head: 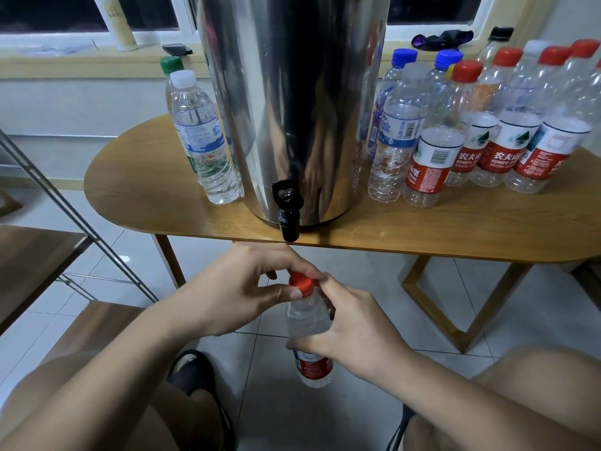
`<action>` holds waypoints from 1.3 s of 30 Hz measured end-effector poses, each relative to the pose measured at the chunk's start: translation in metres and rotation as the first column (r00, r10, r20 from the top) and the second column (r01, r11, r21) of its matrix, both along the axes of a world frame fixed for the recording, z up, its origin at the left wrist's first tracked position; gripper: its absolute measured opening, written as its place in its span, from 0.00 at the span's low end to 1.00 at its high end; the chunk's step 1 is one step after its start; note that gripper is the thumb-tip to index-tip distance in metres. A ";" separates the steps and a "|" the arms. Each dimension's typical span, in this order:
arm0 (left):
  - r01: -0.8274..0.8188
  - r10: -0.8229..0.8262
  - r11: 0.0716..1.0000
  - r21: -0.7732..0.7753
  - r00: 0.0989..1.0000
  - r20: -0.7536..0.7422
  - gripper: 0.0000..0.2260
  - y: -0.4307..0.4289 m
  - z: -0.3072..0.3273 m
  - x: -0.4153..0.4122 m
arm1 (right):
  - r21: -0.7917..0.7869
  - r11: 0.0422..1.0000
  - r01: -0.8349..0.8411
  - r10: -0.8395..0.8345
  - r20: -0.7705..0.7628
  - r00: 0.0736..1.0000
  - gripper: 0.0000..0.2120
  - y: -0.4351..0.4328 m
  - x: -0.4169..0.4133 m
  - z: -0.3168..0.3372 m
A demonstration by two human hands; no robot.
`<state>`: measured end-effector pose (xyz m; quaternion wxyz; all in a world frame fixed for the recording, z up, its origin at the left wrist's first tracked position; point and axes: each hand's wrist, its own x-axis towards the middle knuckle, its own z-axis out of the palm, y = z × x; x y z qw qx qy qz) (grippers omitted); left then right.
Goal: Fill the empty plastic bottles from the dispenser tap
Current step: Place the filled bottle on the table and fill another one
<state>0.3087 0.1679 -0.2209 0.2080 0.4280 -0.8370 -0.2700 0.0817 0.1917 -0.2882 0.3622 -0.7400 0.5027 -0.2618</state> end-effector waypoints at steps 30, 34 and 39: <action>-0.180 0.177 0.984 0.014 0.941 -0.289 0.09 0.003 -0.016 0.008 | -0.013 0.996 0.091 -0.089 0.124 0.988 0.29 -0.009 -0.018 0.030; -0.160 0.183 0.978 0.134 0.967 -0.179 0.13 0.003 -0.029 0.016 | -0.016 0.991 0.131 -0.123 0.260 0.958 0.27 -0.014 -0.026 0.038; -0.115 0.113 0.975 0.188 0.993 0.018 0.26 0.011 -0.046 0.006 | -0.044 0.988 0.146 -0.118 0.386 0.915 0.29 -0.016 -0.029 0.046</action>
